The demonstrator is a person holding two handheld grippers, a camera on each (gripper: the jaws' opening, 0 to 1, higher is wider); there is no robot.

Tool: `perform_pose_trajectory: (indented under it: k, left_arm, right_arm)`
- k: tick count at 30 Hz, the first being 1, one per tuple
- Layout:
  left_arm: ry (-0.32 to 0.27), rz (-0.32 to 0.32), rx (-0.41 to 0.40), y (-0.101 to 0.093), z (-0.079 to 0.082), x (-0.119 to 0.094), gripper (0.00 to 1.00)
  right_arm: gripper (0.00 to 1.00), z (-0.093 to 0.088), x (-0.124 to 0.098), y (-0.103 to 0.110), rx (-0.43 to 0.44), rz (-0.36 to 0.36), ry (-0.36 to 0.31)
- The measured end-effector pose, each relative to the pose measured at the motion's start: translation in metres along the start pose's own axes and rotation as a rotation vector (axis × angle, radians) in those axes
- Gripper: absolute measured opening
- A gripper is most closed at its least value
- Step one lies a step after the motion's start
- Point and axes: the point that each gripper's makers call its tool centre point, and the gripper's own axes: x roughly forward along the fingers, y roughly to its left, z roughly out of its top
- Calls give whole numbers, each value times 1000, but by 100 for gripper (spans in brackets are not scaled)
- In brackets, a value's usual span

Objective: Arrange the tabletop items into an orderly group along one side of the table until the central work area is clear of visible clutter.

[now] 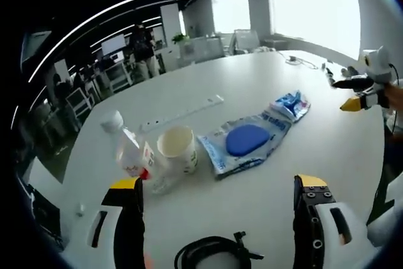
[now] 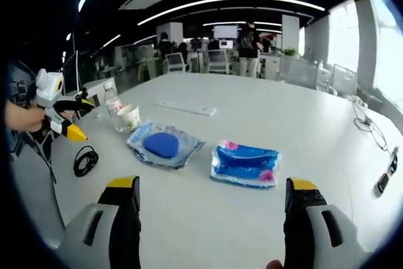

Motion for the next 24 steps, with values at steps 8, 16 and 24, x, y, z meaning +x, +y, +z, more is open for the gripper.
perform_pose_trajectory:
  k: [8,16,24]
  left_arm:
    - [-5,-28,-5,-18,11,11,96]
    - [-18,-80,6,-52,31,27,96]
    - [-36,-128,18,-80,51,40,95]
  right_arm:
    - [94,-2,-3,-5,27,-6,-4]
    - [93,-6,-6,-20,35,-13,-3]
    - [92,-8,-8,-32,44,-22,-4]
